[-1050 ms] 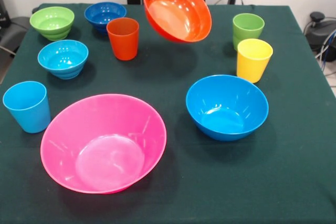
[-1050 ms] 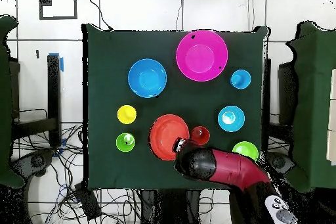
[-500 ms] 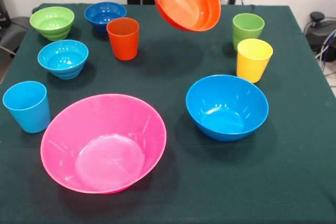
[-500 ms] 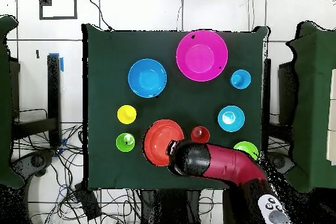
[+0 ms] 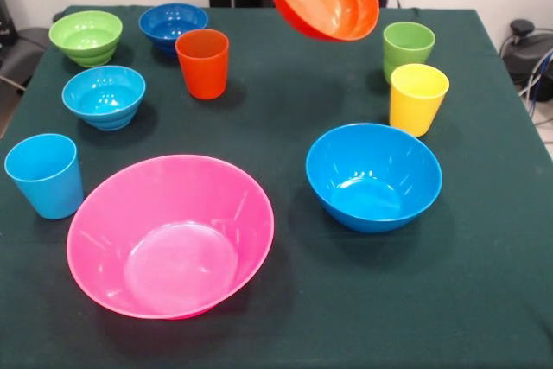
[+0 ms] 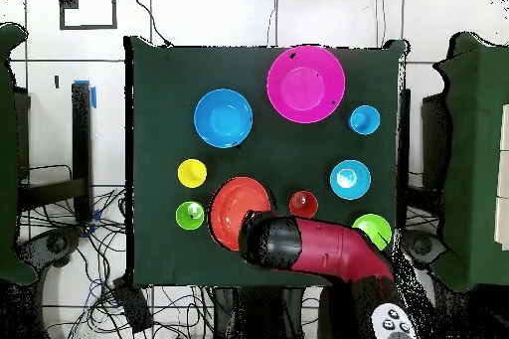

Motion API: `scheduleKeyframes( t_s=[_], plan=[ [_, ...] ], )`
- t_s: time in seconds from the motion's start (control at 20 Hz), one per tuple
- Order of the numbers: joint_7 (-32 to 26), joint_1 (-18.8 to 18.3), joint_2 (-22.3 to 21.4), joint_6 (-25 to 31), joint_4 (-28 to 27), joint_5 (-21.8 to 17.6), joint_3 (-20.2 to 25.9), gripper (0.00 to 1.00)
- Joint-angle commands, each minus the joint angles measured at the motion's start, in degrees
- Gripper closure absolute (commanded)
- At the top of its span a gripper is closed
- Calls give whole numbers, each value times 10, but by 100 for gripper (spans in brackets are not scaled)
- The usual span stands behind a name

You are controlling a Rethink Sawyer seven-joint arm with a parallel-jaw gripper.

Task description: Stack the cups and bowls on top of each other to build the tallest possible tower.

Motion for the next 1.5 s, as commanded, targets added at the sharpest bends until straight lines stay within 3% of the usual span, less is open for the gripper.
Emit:
scheduleKeyframes(
  t_s=[0.05,0.5,0.75,0.95,1.1,1.2,1.5],
  plan=[
    [126,48,-14,-54,56,16,-29,100],
    [176,109,-3,-153,100,23,-84,100],
    [176,127,10,-189,104,14,-102,100],
    [117,77,37,-146,57,13,-62,100],
    [100,70,57,-115,19,17,-46,100],
    [106,82,86,-87,-29,31,-36,100],
    [162,125,118,-91,-59,77,-34,100]
  ],
)
